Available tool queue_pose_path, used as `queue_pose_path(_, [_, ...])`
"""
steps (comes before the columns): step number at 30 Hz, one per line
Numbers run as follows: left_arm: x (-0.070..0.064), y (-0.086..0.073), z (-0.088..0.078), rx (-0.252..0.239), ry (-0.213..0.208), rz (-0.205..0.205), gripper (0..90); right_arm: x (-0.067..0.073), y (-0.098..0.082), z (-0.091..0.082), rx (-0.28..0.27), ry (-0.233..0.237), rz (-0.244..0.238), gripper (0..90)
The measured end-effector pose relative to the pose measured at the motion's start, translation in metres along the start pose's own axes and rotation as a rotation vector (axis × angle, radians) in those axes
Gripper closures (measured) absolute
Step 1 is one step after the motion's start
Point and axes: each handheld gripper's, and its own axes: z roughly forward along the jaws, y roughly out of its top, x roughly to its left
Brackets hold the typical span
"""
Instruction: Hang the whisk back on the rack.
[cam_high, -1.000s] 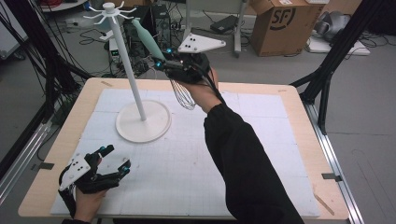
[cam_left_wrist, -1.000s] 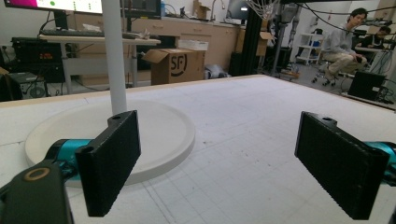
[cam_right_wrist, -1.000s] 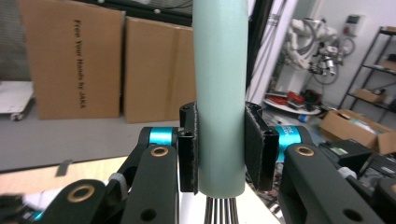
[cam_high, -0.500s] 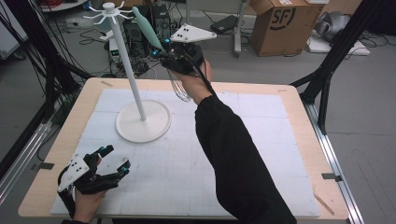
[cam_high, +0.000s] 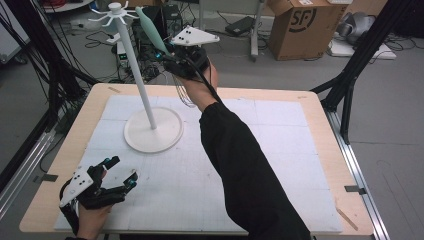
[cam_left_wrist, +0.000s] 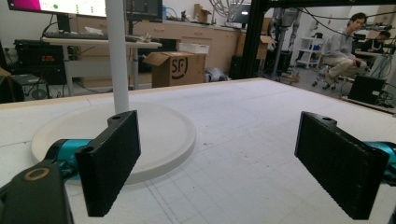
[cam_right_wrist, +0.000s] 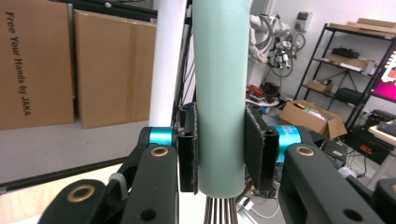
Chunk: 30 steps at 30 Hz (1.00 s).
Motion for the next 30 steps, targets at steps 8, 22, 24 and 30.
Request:
queue_pose_path(8, [0.0, 0.0, -0.005, -0.002, 0.011, -0.004, 14.8, 0.003, -0.002, 0.006, 0.003, -0.037, 0.002, 69.9])
queue_pose_path(22, [0.0, 0.0, -0.013, -0.006, 0.027, -0.008, 14.8, 0.013, -0.005, 0.016, -0.004, -0.047, 0.015, 69.8])
queue_pose_path(24, [0.0, 0.0, -0.012, -0.007, 0.026, -0.006, 14.8, 0.014, -0.006, 0.016, -0.01, -0.046, 0.031, 69.7])
queue_pose_path(30, [-0.001, 0.0, -0.012, -0.012, 0.028, -0.01, 14.8, 0.015, -0.016, 0.017, -0.039, -0.061, 0.054, 69.1])
